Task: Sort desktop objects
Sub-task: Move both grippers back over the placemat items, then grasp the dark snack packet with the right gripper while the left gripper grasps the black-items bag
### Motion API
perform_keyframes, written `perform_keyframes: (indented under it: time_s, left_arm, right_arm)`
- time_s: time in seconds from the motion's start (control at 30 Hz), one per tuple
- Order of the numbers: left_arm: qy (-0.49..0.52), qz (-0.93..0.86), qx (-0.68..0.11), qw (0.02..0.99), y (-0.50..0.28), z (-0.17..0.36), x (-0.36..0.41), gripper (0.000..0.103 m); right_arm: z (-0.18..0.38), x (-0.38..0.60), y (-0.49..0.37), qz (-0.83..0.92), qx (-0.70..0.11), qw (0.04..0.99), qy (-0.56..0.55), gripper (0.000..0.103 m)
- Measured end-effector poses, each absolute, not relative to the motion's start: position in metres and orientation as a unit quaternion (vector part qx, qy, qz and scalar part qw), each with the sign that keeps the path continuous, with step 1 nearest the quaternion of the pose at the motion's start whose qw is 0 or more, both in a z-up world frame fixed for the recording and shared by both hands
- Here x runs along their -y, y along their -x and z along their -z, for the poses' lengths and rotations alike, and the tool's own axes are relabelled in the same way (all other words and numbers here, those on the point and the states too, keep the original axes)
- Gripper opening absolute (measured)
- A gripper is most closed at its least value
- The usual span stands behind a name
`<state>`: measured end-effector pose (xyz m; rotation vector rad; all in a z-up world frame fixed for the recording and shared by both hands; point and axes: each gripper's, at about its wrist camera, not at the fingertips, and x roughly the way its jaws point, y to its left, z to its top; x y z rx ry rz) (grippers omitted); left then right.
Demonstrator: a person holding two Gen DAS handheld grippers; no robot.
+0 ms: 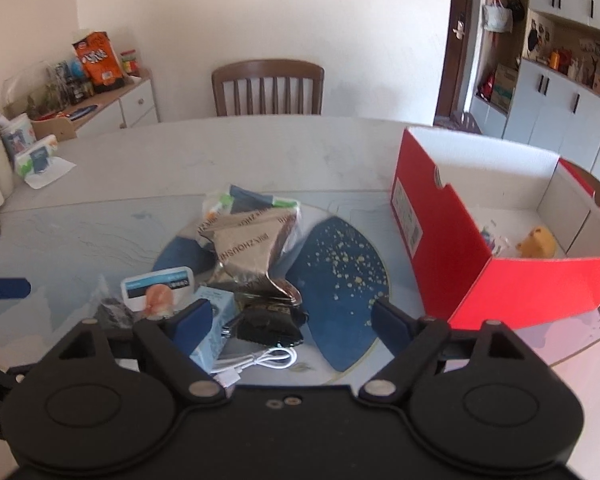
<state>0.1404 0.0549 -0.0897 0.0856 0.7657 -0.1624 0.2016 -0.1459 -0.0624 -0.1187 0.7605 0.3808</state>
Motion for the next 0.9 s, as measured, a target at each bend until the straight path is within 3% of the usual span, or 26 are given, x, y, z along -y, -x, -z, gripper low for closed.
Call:
perform_keyframes:
  time_s: [0.1,0.27,0.57,0.73,0.9]
  left_arm:
    - [-0.037,0.073,-0.383,0.92,-0.151,0.097,-0.054,0.099]
    - [-0.022,0.066,-0.401,0.913,-0.166,0.105,-0.058,0.085]
    - [-0.018,0.066,-0.421,0.904,-0.18,0.112,-0.057,0.07]
    - [-0.009,0.065,-0.428,0.902,-0.185,0.115,-0.058,0.068]
    - [-0.015,0.073,-0.43,0.9,-0.188,0.115,-0.057,0.052]
  right_arm:
    - [0.07,0.145,-0.212,-0.178,-0.382,0.905,0.05,0.083]
    - [0.079,0.145,-0.227,-0.176,-0.411,0.895,0.01,0.08]
    - [0.091,0.132,-0.249,-0.153,-0.469,0.87,-0.002,0.069]
    - [0.099,0.122,-0.256,-0.145,-0.495,0.857,0.01,0.064]
    - [0.106,0.115,-0.257,-0.146,-0.505,0.85,0.021,0.056]
